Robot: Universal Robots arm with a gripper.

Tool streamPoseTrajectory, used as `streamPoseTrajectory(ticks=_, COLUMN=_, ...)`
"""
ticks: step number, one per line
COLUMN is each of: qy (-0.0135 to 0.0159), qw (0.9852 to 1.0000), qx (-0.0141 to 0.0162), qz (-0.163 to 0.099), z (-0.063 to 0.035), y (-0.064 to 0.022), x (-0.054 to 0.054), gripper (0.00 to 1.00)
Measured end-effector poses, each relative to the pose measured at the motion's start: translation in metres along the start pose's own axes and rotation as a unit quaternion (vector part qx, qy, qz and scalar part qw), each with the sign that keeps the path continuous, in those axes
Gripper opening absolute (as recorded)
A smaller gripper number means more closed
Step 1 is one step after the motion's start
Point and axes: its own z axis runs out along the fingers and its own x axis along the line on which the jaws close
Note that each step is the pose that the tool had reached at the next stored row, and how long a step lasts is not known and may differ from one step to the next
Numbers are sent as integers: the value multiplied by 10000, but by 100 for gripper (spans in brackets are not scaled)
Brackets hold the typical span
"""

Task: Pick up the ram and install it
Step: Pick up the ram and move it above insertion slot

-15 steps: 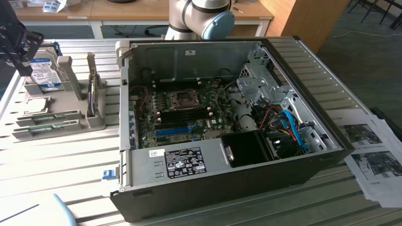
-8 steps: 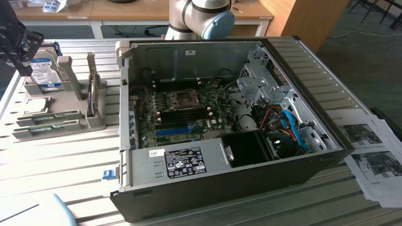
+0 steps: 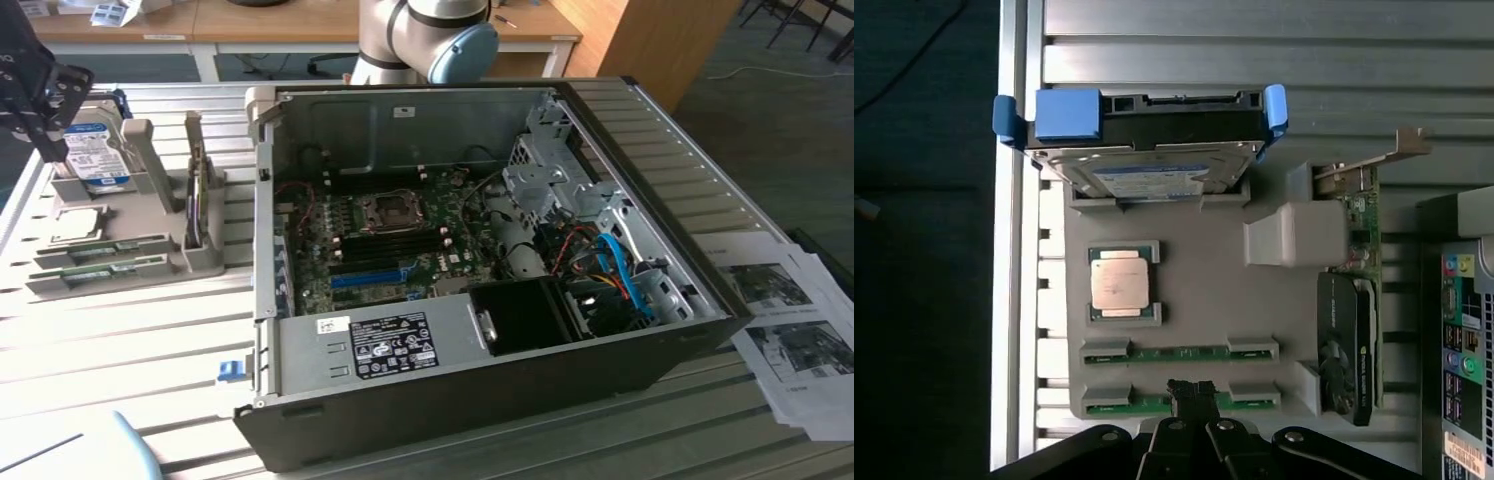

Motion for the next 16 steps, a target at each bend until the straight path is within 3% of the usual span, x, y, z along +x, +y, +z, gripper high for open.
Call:
streamPoseTrajectory(ticks=9, qy=16, qw=9992, qx=7, qz=-403, z=0, y=0, x=0, gripper=9)
streamPoseTrajectory(ticks=16, qy=31, qw=9968, qx=13, qz=-792, z=0, y=0, x=0, gripper=9)
